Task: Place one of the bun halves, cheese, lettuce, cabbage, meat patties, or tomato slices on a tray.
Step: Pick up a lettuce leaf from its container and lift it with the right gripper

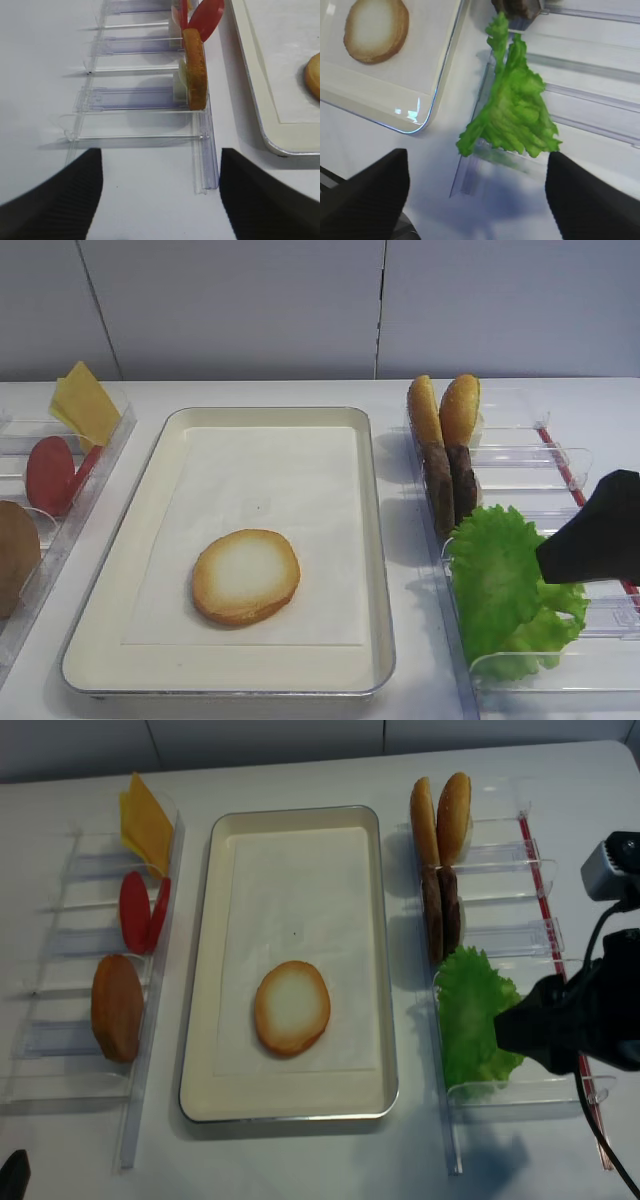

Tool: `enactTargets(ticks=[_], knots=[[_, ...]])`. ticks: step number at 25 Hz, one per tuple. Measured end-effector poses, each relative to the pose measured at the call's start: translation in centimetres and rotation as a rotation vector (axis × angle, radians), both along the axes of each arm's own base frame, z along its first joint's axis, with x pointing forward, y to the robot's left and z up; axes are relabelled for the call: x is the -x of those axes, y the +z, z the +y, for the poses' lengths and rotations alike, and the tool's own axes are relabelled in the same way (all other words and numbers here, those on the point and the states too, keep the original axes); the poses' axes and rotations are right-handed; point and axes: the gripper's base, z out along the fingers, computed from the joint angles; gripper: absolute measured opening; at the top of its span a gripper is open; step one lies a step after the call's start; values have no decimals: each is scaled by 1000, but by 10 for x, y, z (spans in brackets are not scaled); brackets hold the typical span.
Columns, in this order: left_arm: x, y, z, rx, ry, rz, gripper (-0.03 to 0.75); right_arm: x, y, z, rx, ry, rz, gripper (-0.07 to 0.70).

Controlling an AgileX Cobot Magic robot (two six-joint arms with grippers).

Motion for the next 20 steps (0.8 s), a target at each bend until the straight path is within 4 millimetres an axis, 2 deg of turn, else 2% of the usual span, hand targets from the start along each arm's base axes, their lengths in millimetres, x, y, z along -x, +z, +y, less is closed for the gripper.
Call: enactTargets(ticks=[6, 20], knots=[[0, 0, 0, 0, 0, 0, 463, -13, -9, 5, -33, 21, 43, 586], [0, 0, 0, 0, 0, 0, 464, -25, -17, 11, -101, 25, 85, 566]])
